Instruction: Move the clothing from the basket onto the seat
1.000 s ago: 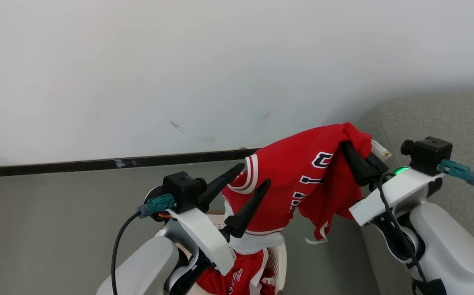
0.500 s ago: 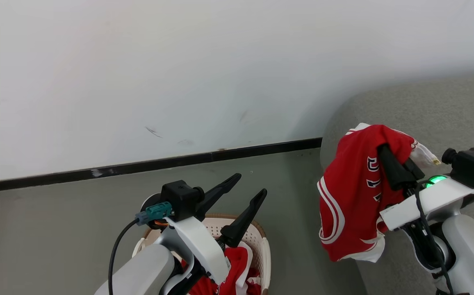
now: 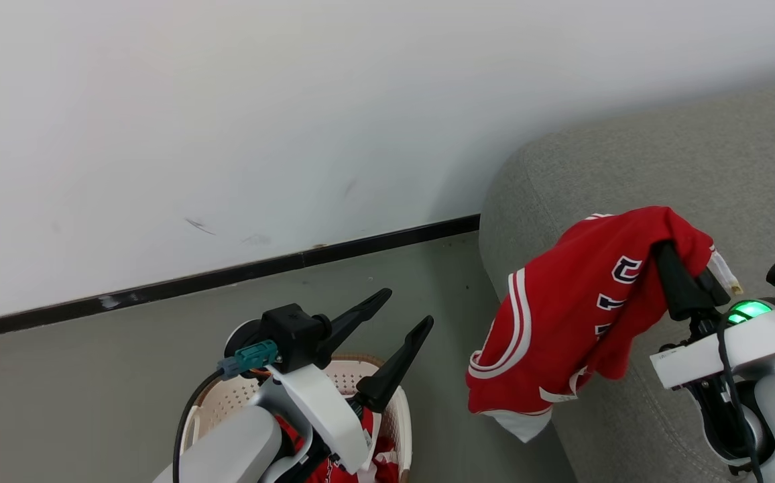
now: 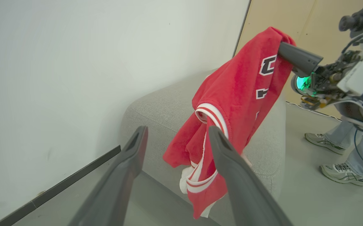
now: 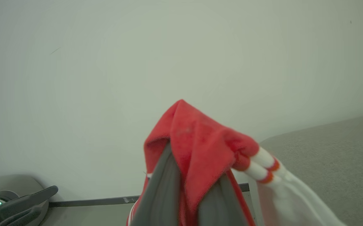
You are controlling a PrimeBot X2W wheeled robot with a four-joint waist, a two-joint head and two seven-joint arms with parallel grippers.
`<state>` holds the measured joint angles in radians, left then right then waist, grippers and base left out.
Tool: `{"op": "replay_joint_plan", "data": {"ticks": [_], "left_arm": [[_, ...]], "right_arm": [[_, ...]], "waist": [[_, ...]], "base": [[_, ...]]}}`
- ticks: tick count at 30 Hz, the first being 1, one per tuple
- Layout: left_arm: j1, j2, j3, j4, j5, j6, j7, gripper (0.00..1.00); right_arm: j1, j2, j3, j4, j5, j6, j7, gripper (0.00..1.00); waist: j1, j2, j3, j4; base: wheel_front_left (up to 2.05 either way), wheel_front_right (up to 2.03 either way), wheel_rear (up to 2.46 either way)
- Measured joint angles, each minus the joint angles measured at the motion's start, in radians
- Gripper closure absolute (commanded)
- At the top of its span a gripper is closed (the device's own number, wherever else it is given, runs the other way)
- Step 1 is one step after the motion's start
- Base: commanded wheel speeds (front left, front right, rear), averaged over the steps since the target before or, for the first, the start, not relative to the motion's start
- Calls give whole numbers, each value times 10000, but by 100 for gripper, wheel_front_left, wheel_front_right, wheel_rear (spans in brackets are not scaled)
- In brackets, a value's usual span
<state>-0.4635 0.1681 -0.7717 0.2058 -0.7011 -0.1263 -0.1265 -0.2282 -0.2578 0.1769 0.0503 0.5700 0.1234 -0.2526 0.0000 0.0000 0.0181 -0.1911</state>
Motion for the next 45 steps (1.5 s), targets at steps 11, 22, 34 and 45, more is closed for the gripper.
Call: {"op": "replay_joint_plan", "data": {"ticks": [11,22,34,45], "left_arm": [[-3,234,-278,-59,251,0,-176,0],[-13,374,-337,-58,259,-2,-332,0],[-31,560,-311,-59,351,-2,-435,0],[-31,644,-274,-59,360,-4,-522,0]], "right_arm": [[568,115,-512,-731,-176,0,-23,100],[823,320,-642,-1160,-280,0,-23,100],[823,430,-479,-1337,-307,0,-23,100],[801,508,-324,-1371,-366,0,-23,100]], "waist": [[0,0,175,-760],[0,0,347,-1479],[0,0,482,-2142],[0,0,553,-2507]], "base": [[0,0,0],[0,0,0],[0,0,0],[0,0,0]]}}
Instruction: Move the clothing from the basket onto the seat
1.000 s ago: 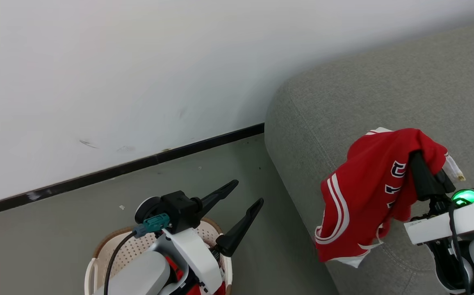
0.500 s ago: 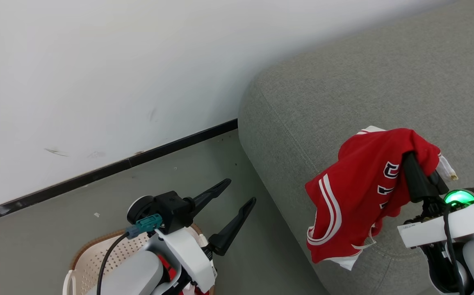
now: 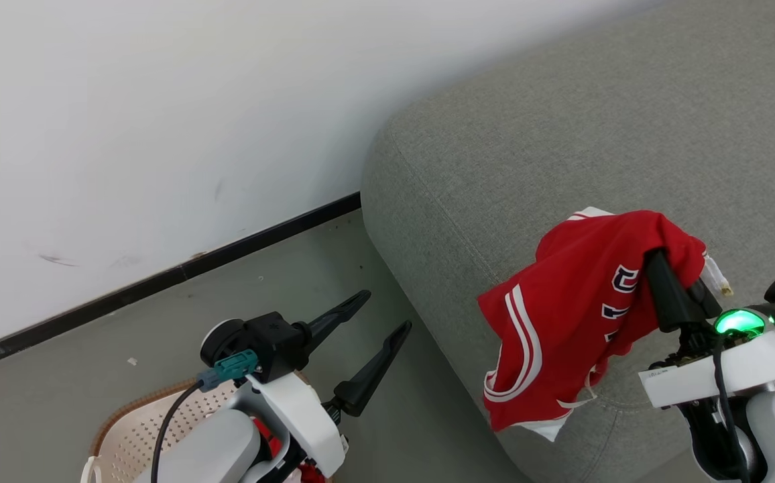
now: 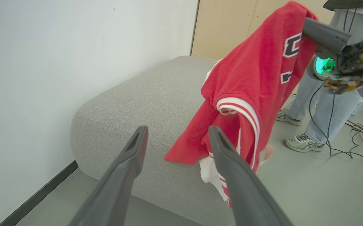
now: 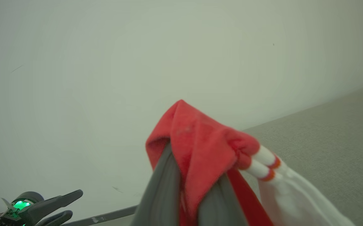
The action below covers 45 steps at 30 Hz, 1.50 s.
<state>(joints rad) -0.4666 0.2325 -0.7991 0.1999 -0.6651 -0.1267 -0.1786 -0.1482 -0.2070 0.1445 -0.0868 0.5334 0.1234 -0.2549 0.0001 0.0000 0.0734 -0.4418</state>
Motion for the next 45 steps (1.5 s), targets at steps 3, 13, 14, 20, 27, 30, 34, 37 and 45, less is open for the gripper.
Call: {"op": "replay_joint_plan", "data": {"ticks": [3,13,14,20,27,30,34,37,45], "left_arm": [[0,35,29,0,2,2,0,0],[0,31,-4,-46,75,6,0,0],[0,31,-10,-50,75,6,-2,0],[-1,31,-31,-125,75,6,-4,0],[-35,205,-142,-259,176,6,13,0],[-136,249,-171,-337,201,4,79,0],[-180,276,-224,-462,251,4,163,0],[-185,314,-236,-546,251,4,257,0],[-200,449,-322,-882,251,4,458,0]], "right_arm": [[-74,-79,65,-171,-140,0,0,100],[-1262,-665,123,-403,-238,0,0,100],[-1342,-740,117,-403,-224,0,0,100],[-2084,-1250,-65,-268,4,0,-2,100],[-3138,-1969,-249,585,487,0,-2,100],[-3471,-2203,-318,1020,633,0,-2,100],[-3828,-2514,-382,1592,759,0,-2,100],[-4138,-2654,-403,1981,1030,0,12,100],[-5036,-3104,-477,2886,1262,0,169,100]], "waist": [[0,0,29,-66],[0,0,148,-111],[0,0,151,-98],[0,0,197,-18],[0,0,373,82],[0,0,460,128],[0,0,600,199],[0,0,724,263],[0,0,1146,444]], "base": [[0,0,0],[0,0,0],[0,0,0],[0,0,0],[0,0,0],[0,0,0],[0,0,0],[0,0,0],[0,0,0]]}}
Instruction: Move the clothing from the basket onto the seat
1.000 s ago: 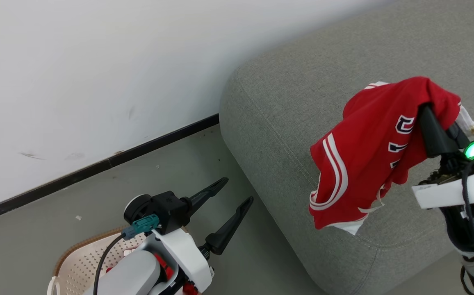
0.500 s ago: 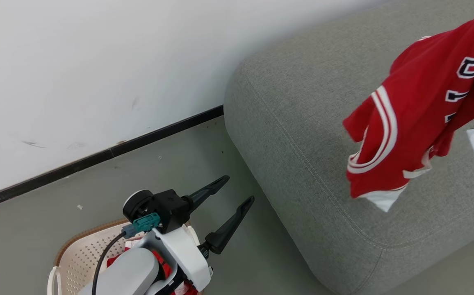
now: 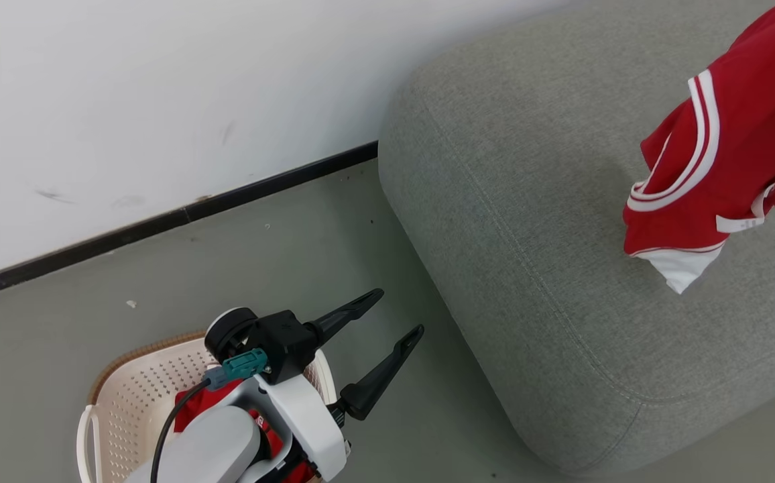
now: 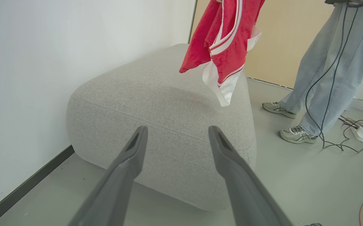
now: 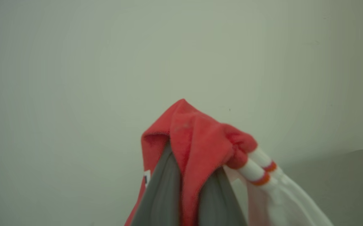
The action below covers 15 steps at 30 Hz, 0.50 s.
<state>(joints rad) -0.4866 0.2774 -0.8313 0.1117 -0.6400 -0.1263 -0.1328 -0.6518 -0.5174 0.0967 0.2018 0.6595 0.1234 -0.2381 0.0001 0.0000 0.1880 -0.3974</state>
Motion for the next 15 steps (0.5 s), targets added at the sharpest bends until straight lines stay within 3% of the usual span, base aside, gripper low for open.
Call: {"op": "replay_joint_plan", "data": {"ticks": [15], "left_arm": [[-409,213,-38,-696,2,0,441,0]], "right_arm": [[-1400,-347,186,1304,232,0,201,100]], "waist": [[0,0,1082,382]], "base": [[0,0,0]]}}
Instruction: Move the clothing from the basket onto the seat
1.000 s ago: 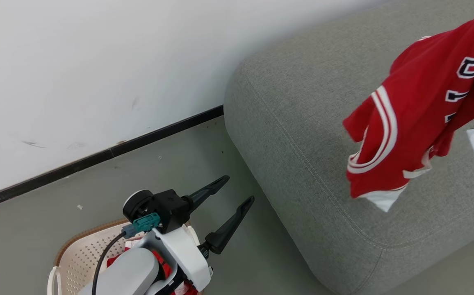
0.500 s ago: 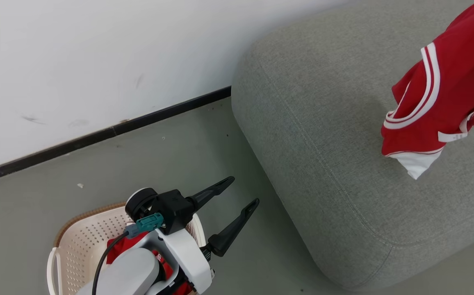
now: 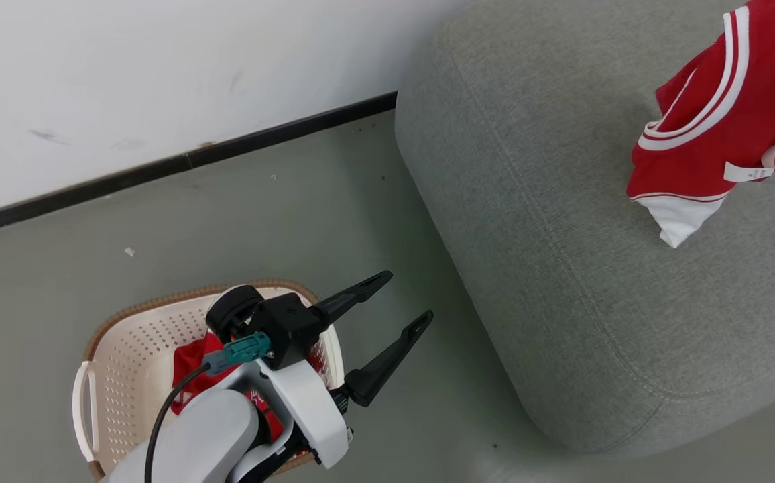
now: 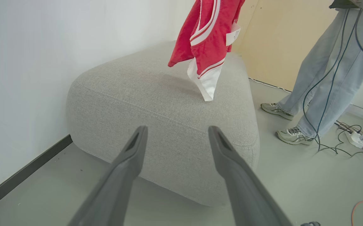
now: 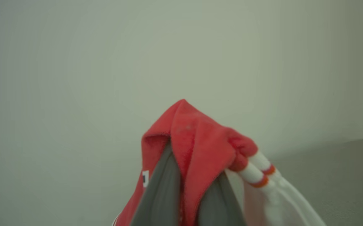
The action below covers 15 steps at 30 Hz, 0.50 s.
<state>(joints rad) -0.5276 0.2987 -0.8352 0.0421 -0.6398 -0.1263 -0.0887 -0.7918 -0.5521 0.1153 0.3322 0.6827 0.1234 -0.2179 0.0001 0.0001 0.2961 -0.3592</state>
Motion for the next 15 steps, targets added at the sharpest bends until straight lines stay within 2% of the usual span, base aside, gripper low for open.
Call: {"op": "replay_joint_plan", "data": {"ticks": [15], "left_arm": [[-708,309,90,-616,90,0,234,0]], "right_arm": [[-70,52,297,1162,-31,0,2,100]], "waist": [[0,0,1058,303]], "base": [[0,0,0]]}}
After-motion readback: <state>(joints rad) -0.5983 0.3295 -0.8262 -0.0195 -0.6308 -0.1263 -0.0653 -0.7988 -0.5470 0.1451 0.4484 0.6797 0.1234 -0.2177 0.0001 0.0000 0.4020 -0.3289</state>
